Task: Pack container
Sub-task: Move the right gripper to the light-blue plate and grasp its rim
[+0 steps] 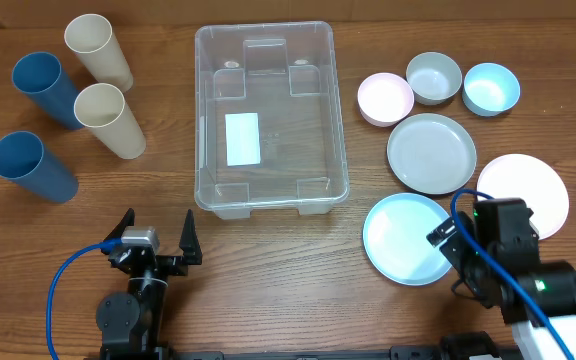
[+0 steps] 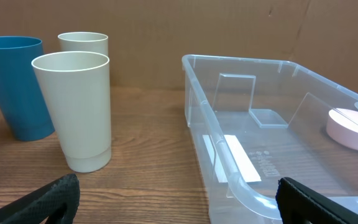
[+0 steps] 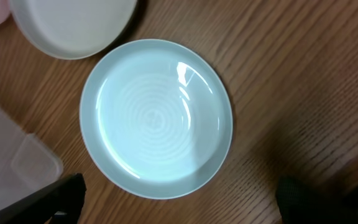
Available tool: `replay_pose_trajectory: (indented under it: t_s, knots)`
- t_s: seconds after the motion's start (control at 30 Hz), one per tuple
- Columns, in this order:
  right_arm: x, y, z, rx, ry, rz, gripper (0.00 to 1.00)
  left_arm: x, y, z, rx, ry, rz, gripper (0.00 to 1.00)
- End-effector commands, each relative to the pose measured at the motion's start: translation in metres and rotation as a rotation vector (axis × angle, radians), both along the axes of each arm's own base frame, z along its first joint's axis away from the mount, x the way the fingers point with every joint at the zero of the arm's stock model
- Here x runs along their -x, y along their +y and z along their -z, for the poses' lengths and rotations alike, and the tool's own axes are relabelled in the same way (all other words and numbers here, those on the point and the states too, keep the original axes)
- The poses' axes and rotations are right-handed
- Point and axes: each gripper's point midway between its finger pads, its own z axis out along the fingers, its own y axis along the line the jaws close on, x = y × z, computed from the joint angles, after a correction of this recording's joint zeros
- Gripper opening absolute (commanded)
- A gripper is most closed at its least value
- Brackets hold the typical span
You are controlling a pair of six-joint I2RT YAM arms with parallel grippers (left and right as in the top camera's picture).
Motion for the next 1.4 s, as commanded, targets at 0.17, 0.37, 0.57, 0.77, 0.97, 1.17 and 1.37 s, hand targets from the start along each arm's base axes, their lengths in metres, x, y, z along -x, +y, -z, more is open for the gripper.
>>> replay_pose_trajectory:
  t_s: [0.17,0.37,0.57,0.77,0.97,1.17,1.37]
  knots:
    - [-0.016,-0.004,0.043,0.014,0.186,0.156,0.95,0.000,0.000,0.000,-0.022,-0.005,0.004,1.00]
    - [-0.030,-0.001,0.073,0.023,0.281,0.160,0.88,0.000,0.000,0.000,-0.022,-0.005,0.004,1.00]
    - [-0.024,0.004,0.097,0.011,0.363,0.115,0.86,0.000,0.000,0.000,-0.022,-0.005,0.004,1.00]
    - [-0.010,0.019,0.140,-0.084,0.348,0.074,0.79,0.000,0.000,0.000,-0.022,-0.005,0.004,1.00]
    - [-0.008,0.027,0.151,-0.134,0.329,0.064,0.65,0.000,0.000,0.000,-0.022,-0.005,0.004,1.00]
    - [-0.044,0.035,0.138,-0.139,0.212,-0.082,0.71,0.000,0.000,0.000,-0.021,-0.005,0.005,1.00]
    - [-0.067,0.036,0.083,-0.110,0.181,-0.167,0.78,0.000,0.000,0.000,-0.022,-0.005,0.004,1.00]
